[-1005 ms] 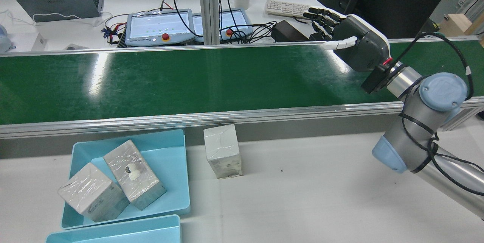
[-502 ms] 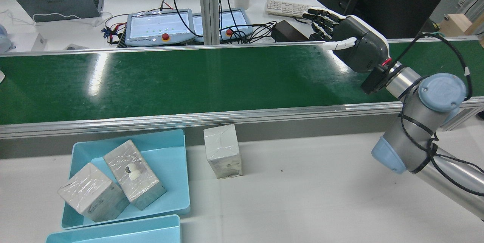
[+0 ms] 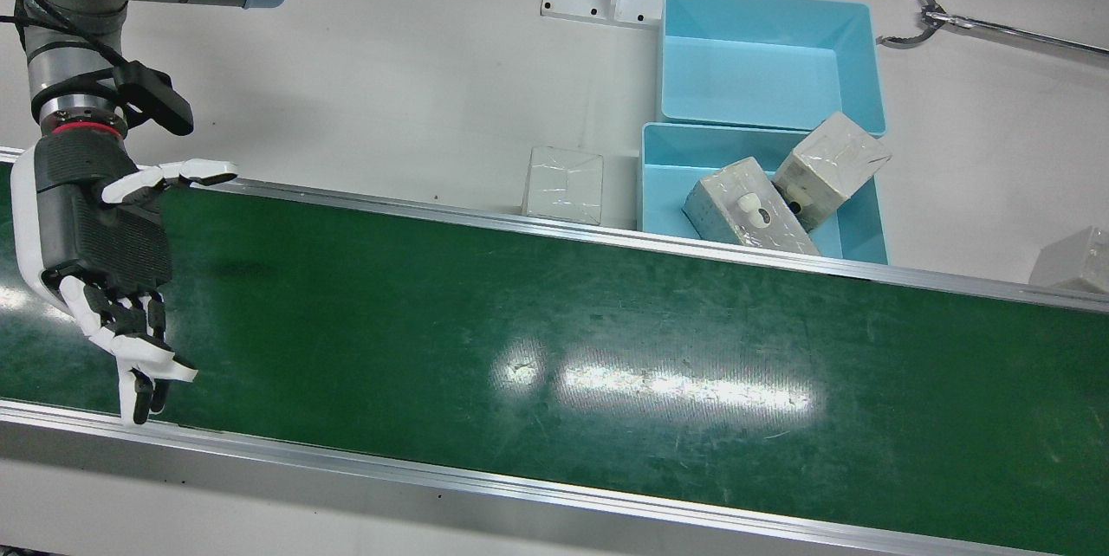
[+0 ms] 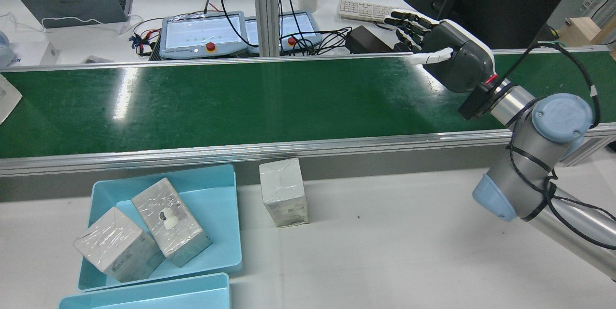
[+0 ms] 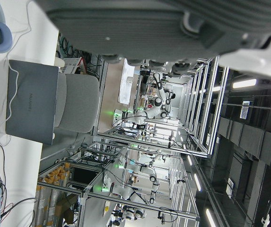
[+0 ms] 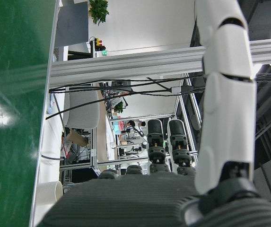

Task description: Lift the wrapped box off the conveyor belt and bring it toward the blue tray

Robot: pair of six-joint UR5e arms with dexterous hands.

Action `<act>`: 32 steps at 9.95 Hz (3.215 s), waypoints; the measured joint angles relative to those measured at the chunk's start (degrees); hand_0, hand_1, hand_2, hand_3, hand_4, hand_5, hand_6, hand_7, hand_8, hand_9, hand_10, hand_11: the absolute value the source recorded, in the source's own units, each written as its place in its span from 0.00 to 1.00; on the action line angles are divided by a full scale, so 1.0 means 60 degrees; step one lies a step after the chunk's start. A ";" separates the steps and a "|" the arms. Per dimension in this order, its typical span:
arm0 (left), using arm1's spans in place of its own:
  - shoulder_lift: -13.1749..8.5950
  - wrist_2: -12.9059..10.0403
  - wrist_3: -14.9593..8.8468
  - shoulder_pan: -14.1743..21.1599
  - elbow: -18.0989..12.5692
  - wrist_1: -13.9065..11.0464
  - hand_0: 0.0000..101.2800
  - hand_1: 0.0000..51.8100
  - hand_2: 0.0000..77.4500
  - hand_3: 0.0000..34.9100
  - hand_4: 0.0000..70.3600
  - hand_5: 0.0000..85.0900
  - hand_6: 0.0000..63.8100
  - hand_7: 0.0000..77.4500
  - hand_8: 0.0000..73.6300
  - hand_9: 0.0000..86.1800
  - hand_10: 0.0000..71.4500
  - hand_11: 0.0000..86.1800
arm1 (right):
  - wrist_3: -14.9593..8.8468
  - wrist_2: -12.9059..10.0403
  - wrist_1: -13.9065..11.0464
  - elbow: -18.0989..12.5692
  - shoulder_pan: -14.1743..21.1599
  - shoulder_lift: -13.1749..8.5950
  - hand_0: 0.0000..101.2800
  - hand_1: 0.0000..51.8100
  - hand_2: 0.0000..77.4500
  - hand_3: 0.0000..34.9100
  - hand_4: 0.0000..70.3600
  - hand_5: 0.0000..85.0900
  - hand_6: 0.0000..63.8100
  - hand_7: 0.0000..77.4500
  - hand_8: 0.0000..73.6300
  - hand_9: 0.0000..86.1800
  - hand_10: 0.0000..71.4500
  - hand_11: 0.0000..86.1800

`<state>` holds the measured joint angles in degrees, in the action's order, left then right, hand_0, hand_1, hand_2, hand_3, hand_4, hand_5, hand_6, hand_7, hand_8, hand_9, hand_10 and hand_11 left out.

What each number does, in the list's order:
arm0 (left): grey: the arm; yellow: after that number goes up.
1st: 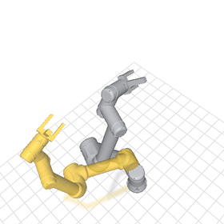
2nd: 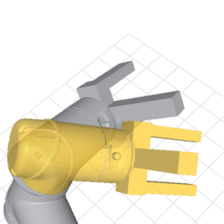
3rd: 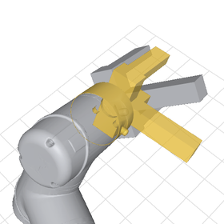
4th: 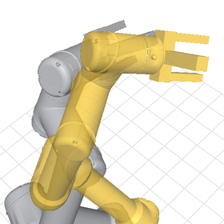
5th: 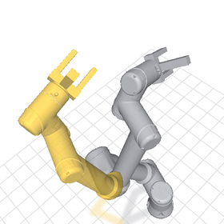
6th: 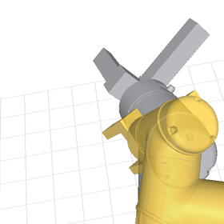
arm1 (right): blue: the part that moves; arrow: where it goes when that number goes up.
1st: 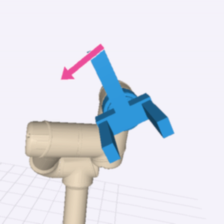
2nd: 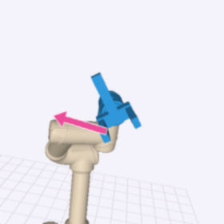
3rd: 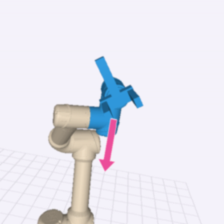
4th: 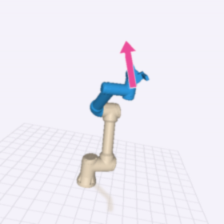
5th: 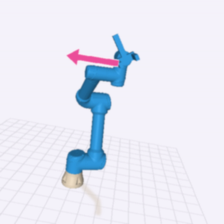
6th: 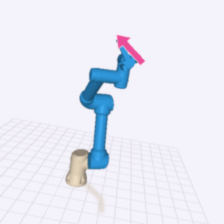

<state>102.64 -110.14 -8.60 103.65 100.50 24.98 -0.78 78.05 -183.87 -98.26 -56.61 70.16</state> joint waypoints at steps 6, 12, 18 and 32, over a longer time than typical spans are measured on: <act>0.0000 0.0000 0.0000 0.0000 0.0000 0.0000 0.00 0.00 0.01 0.00 0.00 0.01 0.00 0.01 0.01 0.00 0.00 0.00 | 0.0009 0.0008 0.0000 0.0000 0.0001 0.0039 0.47 0.28 0.20 0.09 0.16 0.25 0.07 0.23 0.00 0.05 0.00 0.01; 0.0000 0.0000 0.0000 0.0000 0.0000 0.0000 0.00 0.00 0.01 0.00 0.00 0.01 0.00 0.01 0.01 0.00 0.01 0.00 | 0.0049 0.0014 0.0000 -0.0013 -0.0013 0.0073 0.47 0.25 0.15 0.09 0.15 0.26 0.05 0.23 0.00 0.04 0.00 0.01; 0.0000 0.0000 0.0000 0.0000 0.0000 0.0000 0.00 0.00 0.01 0.00 0.00 0.01 0.00 0.01 0.01 0.00 0.01 0.01 | 0.0046 0.0015 0.0000 -0.0014 -0.0013 0.0084 0.47 0.25 0.13 0.13 0.15 0.26 0.05 0.24 0.00 0.04 0.00 0.01; 0.0001 0.0000 0.0000 0.0000 0.0000 0.0000 0.00 0.00 0.01 0.00 0.00 0.01 0.00 0.01 0.01 0.00 0.01 0.00 | 0.0047 0.0014 0.0000 -0.0027 -0.0013 0.0085 0.47 0.27 0.17 0.14 0.15 0.25 0.05 0.23 0.00 0.03 0.00 0.01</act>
<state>102.64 -110.14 -8.60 103.65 100.51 24.98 -0.50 78.13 -183.87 -98.42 -56.69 70.66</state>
